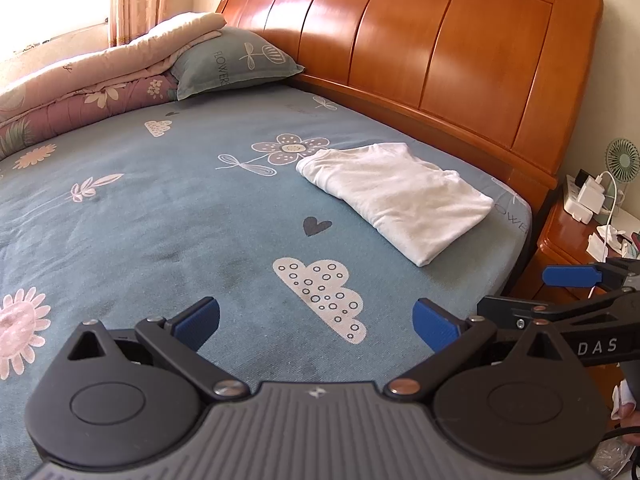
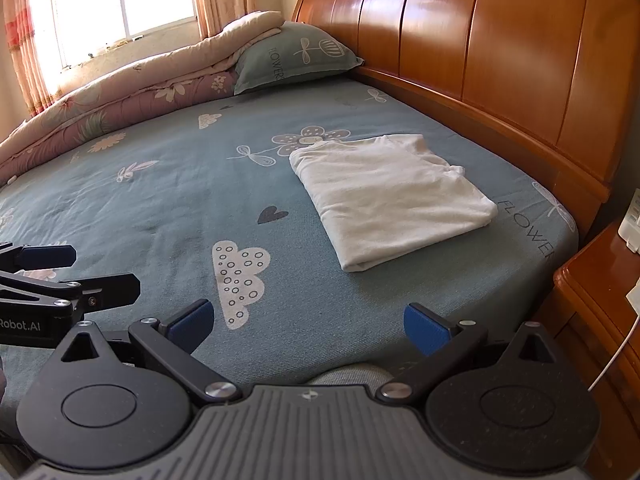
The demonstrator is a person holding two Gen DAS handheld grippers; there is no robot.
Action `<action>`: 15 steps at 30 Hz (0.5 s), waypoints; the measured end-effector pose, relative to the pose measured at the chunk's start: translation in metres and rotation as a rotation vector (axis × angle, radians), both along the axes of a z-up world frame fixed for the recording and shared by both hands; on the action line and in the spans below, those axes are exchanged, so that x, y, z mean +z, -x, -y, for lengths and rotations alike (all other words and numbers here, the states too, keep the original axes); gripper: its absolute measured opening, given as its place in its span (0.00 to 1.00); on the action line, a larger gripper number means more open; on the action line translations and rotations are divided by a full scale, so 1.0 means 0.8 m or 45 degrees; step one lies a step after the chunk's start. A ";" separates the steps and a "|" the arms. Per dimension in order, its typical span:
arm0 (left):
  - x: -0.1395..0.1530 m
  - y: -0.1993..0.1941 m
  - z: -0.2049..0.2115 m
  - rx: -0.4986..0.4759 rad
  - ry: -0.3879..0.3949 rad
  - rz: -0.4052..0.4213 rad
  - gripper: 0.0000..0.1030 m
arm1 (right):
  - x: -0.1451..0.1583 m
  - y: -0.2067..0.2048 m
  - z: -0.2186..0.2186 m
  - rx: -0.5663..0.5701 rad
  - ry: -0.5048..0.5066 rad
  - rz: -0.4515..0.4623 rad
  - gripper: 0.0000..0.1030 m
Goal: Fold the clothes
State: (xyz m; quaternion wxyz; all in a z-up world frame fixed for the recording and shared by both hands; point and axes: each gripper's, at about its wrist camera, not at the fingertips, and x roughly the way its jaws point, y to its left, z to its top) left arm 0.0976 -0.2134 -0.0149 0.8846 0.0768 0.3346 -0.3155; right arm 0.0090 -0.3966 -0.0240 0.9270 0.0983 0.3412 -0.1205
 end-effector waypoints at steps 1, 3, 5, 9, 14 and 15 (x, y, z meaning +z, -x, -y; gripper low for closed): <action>0.000 0.000 0.000 -0.002 0.000 0.000 0.99 | 0.000 0.000 0.000 0.002 0.000 -0.001 1.00; 0.000 0.001 0.000 -0.005 -0.001 0.002 0.99 | -0.001 0.000 0.000 0.004 0.000 -0.002 1.00; 0.000 0.002 0.000 -0.007 -0.001 0.005 0.99 | -0.001 0.000 0.000 0.004 0.001 -0.003 1.00; 0.000 0.003 -0.001 -0.016 0.005 0.013 0.99 | -0.001 0.000 -0.001 0.005 0.001 -0.005 1.00; 0.001 0.006 -0.001 -0.030 0.025 0.019 0.99 | -0.003 0.000 0.000 0.005 0.002 -0.011 1.00; 0.002 0.006 0.000 -0.029 0.023 0.021 0.99 | -0.003 0.000 0.000 0.005 0.003 -0.011 1.00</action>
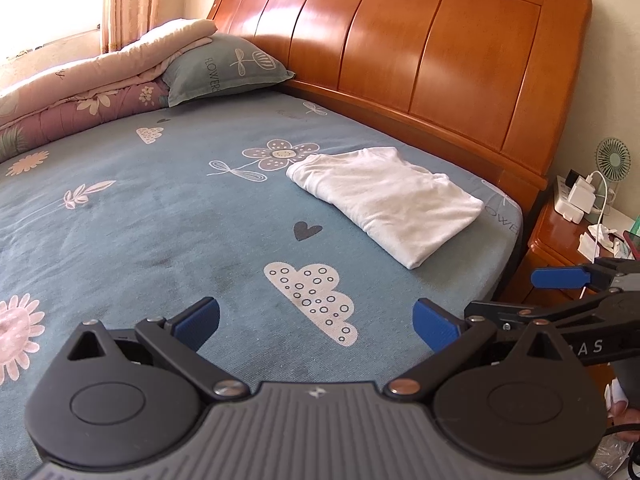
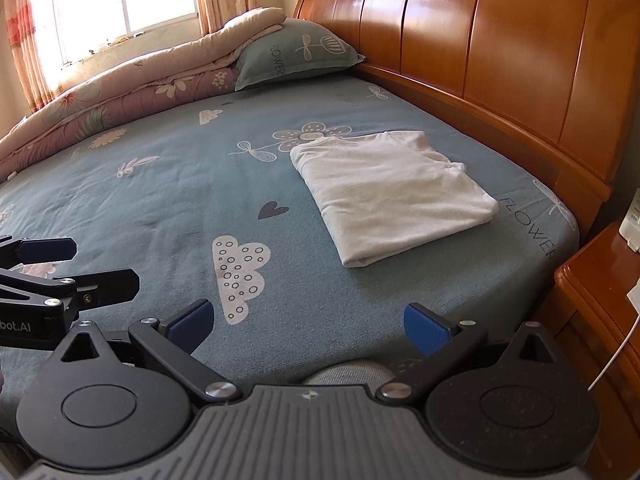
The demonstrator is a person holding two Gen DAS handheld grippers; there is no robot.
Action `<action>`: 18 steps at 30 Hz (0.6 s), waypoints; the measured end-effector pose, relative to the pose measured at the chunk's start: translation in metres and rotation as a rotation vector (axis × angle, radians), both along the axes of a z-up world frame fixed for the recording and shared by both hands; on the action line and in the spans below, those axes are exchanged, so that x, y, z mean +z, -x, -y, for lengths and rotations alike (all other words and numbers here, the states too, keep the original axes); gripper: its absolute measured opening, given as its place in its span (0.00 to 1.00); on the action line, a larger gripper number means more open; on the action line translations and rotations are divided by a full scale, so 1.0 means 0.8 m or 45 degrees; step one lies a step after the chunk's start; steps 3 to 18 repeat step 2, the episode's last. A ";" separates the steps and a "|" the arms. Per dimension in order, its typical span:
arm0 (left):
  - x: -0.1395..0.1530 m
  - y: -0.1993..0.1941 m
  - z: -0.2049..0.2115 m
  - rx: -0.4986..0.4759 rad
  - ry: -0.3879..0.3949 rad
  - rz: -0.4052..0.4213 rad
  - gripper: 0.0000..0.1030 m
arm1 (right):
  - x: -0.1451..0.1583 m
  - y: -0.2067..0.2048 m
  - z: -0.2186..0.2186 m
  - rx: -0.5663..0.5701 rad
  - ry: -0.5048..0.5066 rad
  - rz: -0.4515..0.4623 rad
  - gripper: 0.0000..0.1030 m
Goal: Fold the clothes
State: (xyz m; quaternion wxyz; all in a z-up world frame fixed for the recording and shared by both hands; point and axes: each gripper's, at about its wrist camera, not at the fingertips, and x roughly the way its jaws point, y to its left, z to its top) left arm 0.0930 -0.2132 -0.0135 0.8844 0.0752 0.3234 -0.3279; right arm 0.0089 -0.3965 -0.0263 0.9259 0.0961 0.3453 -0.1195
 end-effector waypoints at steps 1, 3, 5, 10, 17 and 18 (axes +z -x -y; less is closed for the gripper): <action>0.000 0.000 0.001 0.002 -0.003 0.002 0.99 | 0.000 0.000 0.000 0.000 0.001 0.000 1.00; 0.000 0.000 0.001 0.000 -0.006 0.003 0.99 | 0.000 0.000 0.000 0.000 0.002 0.001 1.00; 0.000 0.000 0.001 0.000 -0.006 0.003 0.99 | 0.000 0.000 0.000 0.000 0.002 0.001 1.00; 0.000 0.000 0.001 0.000 -0.006 0.003 0.99 | 0.000 0.000 0.000 0.000 0.002 0.001 1.00; 0.000 0.000 0.001 0.000 -0.006 0.003 0.99 | 0.000 0.000 0.000 0.000 0.002 0.001 1.00; 0.000 0.000 0.001 0.000 -0.006 0.003 0.99 | 0.000 0.000 0.000 0.000 0.002 0.001 1.00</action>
